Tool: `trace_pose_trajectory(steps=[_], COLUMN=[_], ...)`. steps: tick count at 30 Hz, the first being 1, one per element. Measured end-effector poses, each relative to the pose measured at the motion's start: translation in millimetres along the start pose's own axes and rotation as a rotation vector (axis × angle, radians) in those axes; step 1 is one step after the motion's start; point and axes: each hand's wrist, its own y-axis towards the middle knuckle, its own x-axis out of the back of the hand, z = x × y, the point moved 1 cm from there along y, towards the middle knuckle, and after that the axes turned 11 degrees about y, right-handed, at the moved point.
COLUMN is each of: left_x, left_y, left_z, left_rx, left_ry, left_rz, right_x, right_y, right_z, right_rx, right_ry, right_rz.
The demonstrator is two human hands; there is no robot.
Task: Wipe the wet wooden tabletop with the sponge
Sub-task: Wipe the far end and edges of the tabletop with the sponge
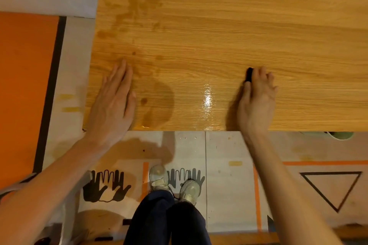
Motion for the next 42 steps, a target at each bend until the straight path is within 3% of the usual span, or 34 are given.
trace_pose_trajectory(steps=[5,9,11,14,17,20,23,26,29,32,35,37,39,42], left_x=[-6,-11,-12,-13,-13,-14,-12,-11,-11,-13,-12,-10,-10,-10], left_y=[5,5,5,5,4,3,4,4,4,4,4,4,3,2], left_z=[3,3,3,2,4,4,2,3,5,6,5,4,4,4], left_rx=[0.044,0.036,0.041,0.043,0.046,0.036,0.039,0.027,0.020,0.026,0.031,0.034,0.026,0.010], left_ry=[0.028,0.064,0.053,0.052,0.070,0.078,0.079,0.077,0.061,0.052,0.045,0.051,0.060,0.069], left_rz=[-0.056,-0.073,-0.089,-0.109,-0.126,-0.133,-0.131,-0.136,-0.145,-0.148,-0.144,-0.139,-0.136,-0.127], right_x=[-68,-57,-26,24,26,-18,-64,-59,-8,51,55,31,8,9], right_y=[-58,-57,-35,-9,-15,-46,-84,-77,-46,-20,-26,-42,-61,-59], right_z=[81,68,29,-35,-41,13,65,61,3,-64,-64,-35,-8,-13], right_rx=[0.320,0.552,0.505,0.255,0.048,0.184,0.408,0.609,0.525,0.263,0.086,0.122,0.305,0.615], right_ry=[-0.008,0.059,0.088,0.067,0.090,0.106,0.109,0.064,0.117,0.091,0.147,0.243,0.280,0.122], right_rz=[0.195,0.455,0.414,0.218,0.037,0.041,0.222,0.349,0.425,0.286,0.126,0.213,0.424,0.676])
